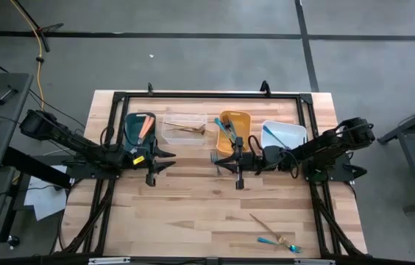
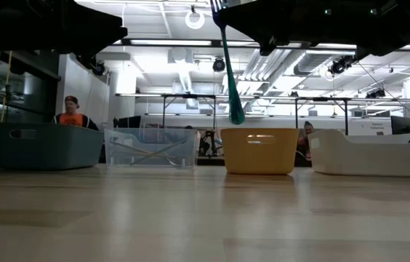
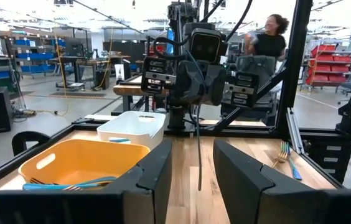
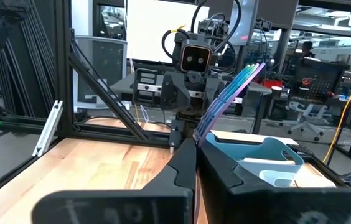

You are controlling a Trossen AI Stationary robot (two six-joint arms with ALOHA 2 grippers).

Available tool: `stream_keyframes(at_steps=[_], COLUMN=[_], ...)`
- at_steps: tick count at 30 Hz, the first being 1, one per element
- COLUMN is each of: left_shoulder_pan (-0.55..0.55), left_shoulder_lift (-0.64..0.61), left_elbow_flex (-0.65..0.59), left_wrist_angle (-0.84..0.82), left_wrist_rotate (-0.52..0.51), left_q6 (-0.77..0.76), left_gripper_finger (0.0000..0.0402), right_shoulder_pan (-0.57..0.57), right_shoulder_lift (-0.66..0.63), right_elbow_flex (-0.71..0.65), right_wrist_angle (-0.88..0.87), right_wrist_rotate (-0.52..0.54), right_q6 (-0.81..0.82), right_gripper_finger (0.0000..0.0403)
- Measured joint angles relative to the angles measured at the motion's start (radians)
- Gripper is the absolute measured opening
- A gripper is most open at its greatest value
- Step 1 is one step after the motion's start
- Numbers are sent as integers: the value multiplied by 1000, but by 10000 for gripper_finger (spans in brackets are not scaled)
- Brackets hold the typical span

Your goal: Sort silverware by color (type)

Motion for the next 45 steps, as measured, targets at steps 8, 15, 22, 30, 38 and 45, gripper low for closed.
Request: stream_keyframes(at_steps=[8,15,22,30,38,45], left_shoulder_pan=[0,0,0,0,0,0], left_shoulder_lift=[0,0,0,0,0,0], left_elbow_flex=[0,0,0,0,0,0], left_wrist_angle=[0,0,0,0,-3,-3], left_wrist_rotate=[0,0,0,1,1,1], left_q6=[0,0,0,0,0,-3], left_gripper_finger=[111,111,111,111,111,111], right_shoulder_pan=[0,0,0,-2,-68,-131], right_shoulder_lift=[0,0,0,-12,-97,-103], right_elbow_flex=[0,0,1,138,514,802], right_wrist_angle=[-8,-14,-22,-175,-945,-1516], right_wrist_rotate=[-1,-1,-1,3,101,280], right_q6=[0,0,3,-50,-114,-101], right_gripper_finger=[0,0,0,0,0,0])
